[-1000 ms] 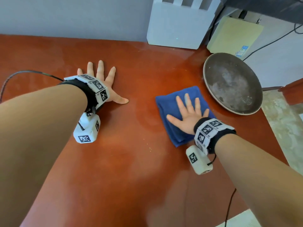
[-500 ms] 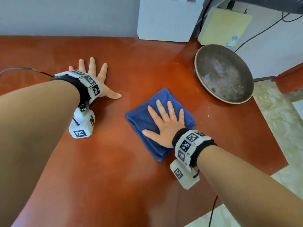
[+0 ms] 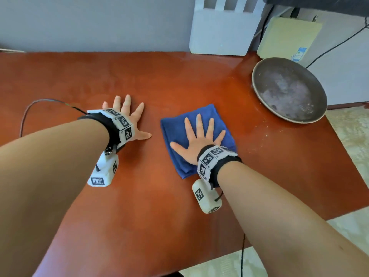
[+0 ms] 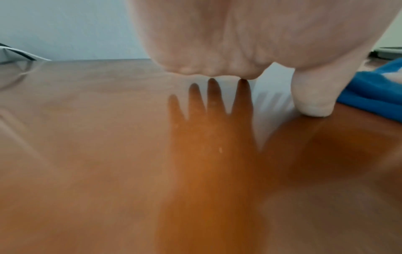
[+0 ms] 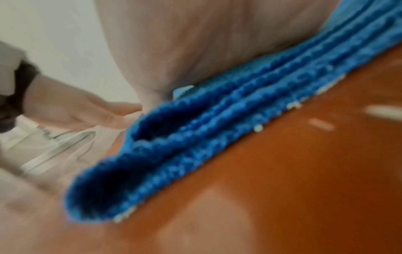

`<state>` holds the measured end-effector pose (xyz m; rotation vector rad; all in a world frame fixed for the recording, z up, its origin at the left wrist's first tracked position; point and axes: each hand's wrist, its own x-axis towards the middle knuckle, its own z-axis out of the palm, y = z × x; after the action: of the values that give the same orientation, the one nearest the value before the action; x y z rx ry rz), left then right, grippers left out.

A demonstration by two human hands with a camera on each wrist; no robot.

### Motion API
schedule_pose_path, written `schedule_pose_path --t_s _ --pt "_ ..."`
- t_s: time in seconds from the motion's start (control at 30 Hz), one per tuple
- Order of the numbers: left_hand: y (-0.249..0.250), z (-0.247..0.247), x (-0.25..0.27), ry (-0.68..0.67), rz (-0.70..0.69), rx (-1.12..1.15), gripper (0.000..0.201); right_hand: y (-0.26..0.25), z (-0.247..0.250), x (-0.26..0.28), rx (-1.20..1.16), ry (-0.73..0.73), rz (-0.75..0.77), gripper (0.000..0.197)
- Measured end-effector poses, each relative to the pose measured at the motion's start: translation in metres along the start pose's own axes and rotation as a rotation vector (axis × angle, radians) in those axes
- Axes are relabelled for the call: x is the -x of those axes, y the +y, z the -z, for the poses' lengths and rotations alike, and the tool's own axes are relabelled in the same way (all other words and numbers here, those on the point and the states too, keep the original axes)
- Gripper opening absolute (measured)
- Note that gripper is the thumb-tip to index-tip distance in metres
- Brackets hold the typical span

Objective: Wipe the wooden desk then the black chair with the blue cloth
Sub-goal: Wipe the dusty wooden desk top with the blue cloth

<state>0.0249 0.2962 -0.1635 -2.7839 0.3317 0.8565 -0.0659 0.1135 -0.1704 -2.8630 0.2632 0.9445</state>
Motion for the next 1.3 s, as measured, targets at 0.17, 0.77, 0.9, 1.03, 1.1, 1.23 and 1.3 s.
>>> schedule_pose_path --t_s 0.17,0.77,0.9,1.03,1.1,1.23,1.3 --pt "0.023 -0.023 0.039 -0.033 -0.038 -0.03 0.097 0.048 -0.028 0.046 0.086 -0.07 0.089 0.081" --pt "0.042 -0.062 0.078 0.003 -0.039 0.002 0.081 0.076 -0.058 0.09 0.048 -0.048 0.004 0.081" --pt "0.054 -0.044 0.082 -0.022 -0.034 0.006 0.089 0.121 -0.059 0.103 -0.016 -0.089 -0.201 0.082" --pt "0.085 -0.043 0.086 -0.036 -0.144 0.045 0.09 0.124 -0.048 0.087 -0.063 -0.069 -0.306 0.084" --pt "0.097 -0.05 0.09 -0.055 -0.116 0.053 0.093 0.116 -0.038 0.075 -0.08 -0.061 -0.33 0.085" --pt "0.105 -0.055 0.087 -0.064 -0.063 0.033 0.094 0.107 -0.021 0.05 -0.036 -0.054 -0.233 0.087" --pt "0.106 -0.053 0.087 -0.075 -0.042 0.04 0.095 0.105 -0.019 0.046 0.001 -0.051 -0.164 0.086"
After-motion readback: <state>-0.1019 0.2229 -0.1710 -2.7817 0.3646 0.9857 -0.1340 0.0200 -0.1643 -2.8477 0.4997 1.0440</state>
